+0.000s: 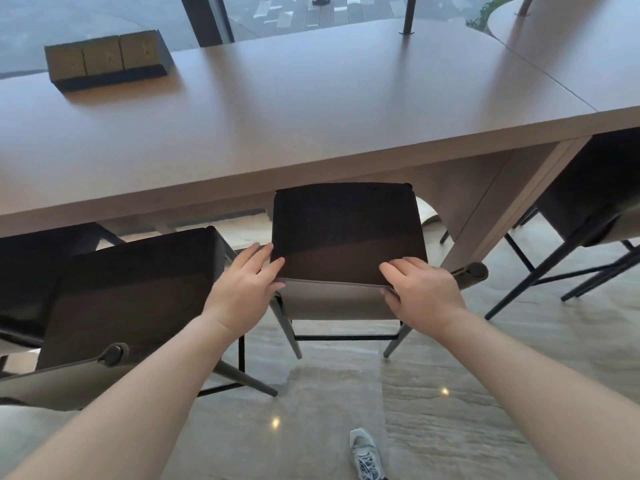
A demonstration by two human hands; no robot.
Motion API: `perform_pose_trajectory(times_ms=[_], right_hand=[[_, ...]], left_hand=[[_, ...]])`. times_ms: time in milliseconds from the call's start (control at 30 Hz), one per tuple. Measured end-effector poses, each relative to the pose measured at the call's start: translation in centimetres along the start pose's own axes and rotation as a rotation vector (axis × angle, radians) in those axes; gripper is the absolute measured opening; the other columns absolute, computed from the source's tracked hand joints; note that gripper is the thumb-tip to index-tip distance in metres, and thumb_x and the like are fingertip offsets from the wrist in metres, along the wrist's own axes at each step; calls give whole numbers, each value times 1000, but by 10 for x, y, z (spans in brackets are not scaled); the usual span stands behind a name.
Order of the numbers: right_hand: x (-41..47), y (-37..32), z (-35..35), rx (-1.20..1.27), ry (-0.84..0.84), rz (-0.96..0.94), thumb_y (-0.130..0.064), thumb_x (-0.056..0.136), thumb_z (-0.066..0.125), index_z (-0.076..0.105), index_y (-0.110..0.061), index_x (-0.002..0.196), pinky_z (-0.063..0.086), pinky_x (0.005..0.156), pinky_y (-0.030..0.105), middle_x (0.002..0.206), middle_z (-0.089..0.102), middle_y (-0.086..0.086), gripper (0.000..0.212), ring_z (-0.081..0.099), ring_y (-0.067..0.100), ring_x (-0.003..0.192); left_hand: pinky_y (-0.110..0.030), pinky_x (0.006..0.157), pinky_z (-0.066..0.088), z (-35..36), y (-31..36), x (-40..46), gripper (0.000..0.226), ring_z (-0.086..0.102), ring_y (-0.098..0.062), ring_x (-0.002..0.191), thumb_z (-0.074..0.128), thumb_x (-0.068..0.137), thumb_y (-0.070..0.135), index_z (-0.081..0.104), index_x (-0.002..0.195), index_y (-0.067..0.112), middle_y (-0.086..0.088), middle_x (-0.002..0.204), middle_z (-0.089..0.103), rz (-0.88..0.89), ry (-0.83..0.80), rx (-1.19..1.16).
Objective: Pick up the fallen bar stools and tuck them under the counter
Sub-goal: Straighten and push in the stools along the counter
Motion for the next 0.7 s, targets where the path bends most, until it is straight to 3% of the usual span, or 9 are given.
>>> perform_pose_trajectory(times_ms=[233,433,700], right_hand=[[1,11,-3,-14,-25,69,-27,81,65,67,-16,107,50,60,32,94,70,1,28,65,26,95],[14,2,5,-19,20,33,-27,79,61,66,-16,105,48,61,31,88,68,0,29,64,25,90],[31,-19,15,-19,40,-49,-22,77,64,67,-15,104,48,62,31,86,69,2,28,64,26,83]], left_hand=[[-52,106,40,2,1,28,44,39,-37,138,54,97,35,57,136,15,-14,142,53,66,-56,-4],[-53,106,39,3,-15,25,47,41,-38,136,42,97,42,61,132,16,-14,128,63,57,-59,-17],[-52,107,41,9,-41,-5,46,45,-37,133,43,97,40,63,129,13,-14,120,67,-24,-83,-52]])
Point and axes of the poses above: each hand's wrist, its own x-axis towards the middle knuckle, its own z-axis out of the palm, y = z × x, the point moved 4 cm from there along x, towards the middle knuckle
